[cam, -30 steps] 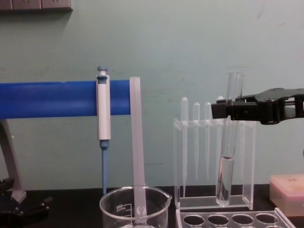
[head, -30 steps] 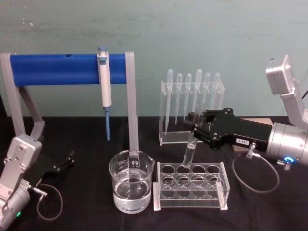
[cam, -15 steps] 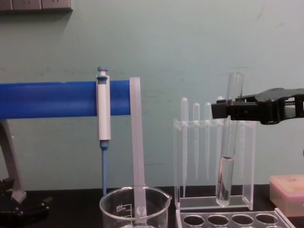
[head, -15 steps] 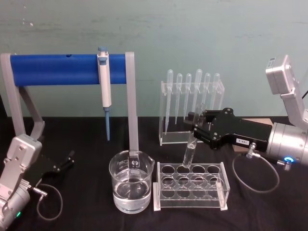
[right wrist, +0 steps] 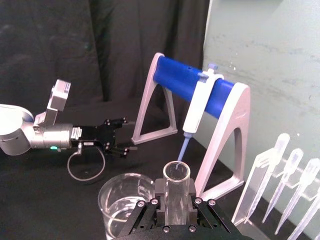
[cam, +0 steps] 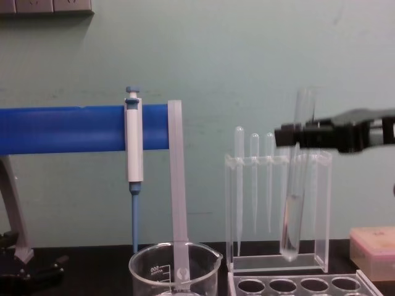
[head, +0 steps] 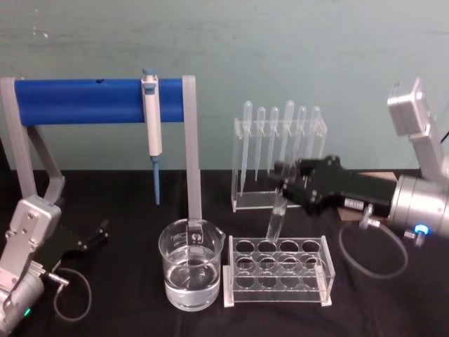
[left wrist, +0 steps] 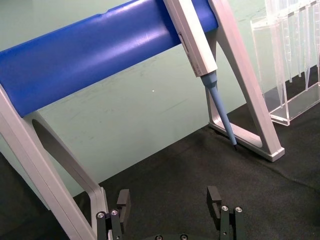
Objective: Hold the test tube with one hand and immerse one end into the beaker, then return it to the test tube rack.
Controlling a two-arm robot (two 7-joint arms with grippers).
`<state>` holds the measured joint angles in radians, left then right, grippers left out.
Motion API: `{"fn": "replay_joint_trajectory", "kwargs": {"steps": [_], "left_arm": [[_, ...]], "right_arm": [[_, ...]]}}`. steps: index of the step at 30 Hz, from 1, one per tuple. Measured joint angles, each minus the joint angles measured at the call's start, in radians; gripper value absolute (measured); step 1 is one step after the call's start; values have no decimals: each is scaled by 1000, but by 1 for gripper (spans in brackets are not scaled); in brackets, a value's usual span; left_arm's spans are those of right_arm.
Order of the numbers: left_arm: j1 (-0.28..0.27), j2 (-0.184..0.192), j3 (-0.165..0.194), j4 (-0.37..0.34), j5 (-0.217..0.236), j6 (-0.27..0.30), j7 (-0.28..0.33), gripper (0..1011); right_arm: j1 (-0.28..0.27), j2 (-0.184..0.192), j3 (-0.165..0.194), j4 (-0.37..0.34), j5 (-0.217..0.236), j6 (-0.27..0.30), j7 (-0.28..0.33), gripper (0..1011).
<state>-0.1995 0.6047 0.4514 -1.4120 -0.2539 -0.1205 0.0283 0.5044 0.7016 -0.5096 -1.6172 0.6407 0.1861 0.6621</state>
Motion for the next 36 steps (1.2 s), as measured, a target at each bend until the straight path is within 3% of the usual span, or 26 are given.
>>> {"fn": "replay_joint_trajectory", "kwargs": {"steps": [6,12,13,17,26,36], "left_arm": [[0,0,0,0,0,0,0,1000],[0,0,0,0,0,0,0,1000],[0,0,0,0,0,0,0,1000],[0,0,0,0,0,0,0,1000],[0,0,0,0,0,0,0,1000],[0,0,0,0,0,0,0,1000]], "right_arm": [[75,-12,-7,27,13,20,34,225],[171,-59,-48,69,21,32,72,225],[272,-165,-149,137,19,34,112,225],[281,-184,-184,144,17,30,117,225],[255,-175,-210,134,19,21,111,225],[235,-193,-238,188,-6,-44,126,225]]}}
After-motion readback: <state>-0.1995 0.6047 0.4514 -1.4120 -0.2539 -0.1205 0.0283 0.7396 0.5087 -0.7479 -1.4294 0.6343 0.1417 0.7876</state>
